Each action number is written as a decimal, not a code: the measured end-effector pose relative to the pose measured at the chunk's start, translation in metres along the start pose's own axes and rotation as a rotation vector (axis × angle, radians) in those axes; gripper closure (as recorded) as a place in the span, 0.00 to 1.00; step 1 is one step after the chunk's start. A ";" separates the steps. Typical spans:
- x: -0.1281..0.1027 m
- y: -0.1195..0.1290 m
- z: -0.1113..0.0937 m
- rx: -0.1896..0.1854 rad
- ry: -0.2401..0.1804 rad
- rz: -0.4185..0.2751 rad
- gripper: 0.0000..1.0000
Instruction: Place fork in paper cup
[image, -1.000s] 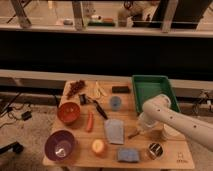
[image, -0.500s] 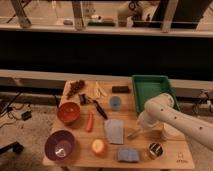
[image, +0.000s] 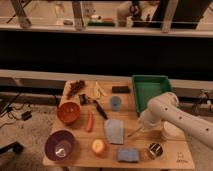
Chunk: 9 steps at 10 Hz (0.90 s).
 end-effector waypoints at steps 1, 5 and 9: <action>0.000 -0.001 -0.006 0.010 -0.001 0.001 0.95; 0.000 -0.004 -0.034 0.053 0.001 0.008 0.95; -0.005 -0.009 -0.064 0.106 0.012 0.002 0.95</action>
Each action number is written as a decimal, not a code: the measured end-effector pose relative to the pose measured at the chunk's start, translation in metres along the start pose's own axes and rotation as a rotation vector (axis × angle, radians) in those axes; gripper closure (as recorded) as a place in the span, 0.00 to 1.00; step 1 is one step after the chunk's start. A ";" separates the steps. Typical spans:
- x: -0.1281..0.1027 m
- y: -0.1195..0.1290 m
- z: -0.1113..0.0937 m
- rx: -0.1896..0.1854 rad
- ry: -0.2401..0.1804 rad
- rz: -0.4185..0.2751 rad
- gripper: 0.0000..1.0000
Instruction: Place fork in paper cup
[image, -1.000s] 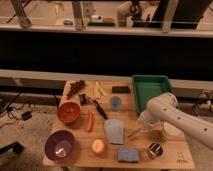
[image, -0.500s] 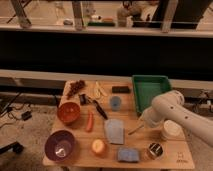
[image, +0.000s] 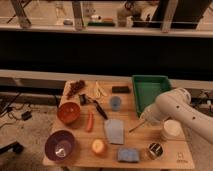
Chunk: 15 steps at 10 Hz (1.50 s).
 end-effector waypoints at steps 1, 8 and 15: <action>0.003 -0.001 -0.006 0.015 -0.002 0.011 0.95; 0.046 -0.004 -0.042 0.119 -0.003 0.130 0.95; 0.047 0.031 -0.066 0.122 -0.020 0.139 0.95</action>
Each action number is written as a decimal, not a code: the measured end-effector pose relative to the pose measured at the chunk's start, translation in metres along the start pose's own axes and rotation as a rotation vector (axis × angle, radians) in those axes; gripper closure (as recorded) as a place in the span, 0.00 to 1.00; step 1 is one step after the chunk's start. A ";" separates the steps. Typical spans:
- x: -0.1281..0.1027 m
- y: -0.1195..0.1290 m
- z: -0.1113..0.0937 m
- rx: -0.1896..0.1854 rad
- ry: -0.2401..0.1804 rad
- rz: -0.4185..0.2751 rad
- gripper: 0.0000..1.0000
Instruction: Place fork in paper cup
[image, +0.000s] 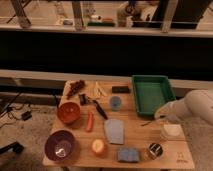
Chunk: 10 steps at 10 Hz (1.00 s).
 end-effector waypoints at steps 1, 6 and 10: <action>0.006 0.007 -0.003 -0.001 0.004 0.004 0.95; 0.042 0.018 -0.004 0.001 0.025 0.054 0.95; 0.058 0.016 0.004 -0.005 0.018 0.098 0.95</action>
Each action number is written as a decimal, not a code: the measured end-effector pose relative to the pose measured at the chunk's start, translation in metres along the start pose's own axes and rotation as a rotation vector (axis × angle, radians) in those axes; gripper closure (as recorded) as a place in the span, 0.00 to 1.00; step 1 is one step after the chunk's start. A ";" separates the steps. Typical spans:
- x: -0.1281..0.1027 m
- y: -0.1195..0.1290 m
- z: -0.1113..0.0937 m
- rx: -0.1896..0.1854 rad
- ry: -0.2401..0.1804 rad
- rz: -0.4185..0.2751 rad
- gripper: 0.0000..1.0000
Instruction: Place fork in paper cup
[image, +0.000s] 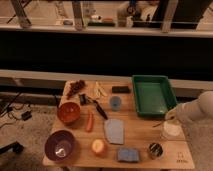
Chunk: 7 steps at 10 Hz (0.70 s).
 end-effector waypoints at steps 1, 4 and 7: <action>0.004 -0.001 -0.001 0.003 -0.006 0.012 0.95; 0.010 -0.005 -0.009 0.018 -0.024 0.033 0.95; 0.005 -0.004 -0.017 0.024 -0.047 0.036 0.95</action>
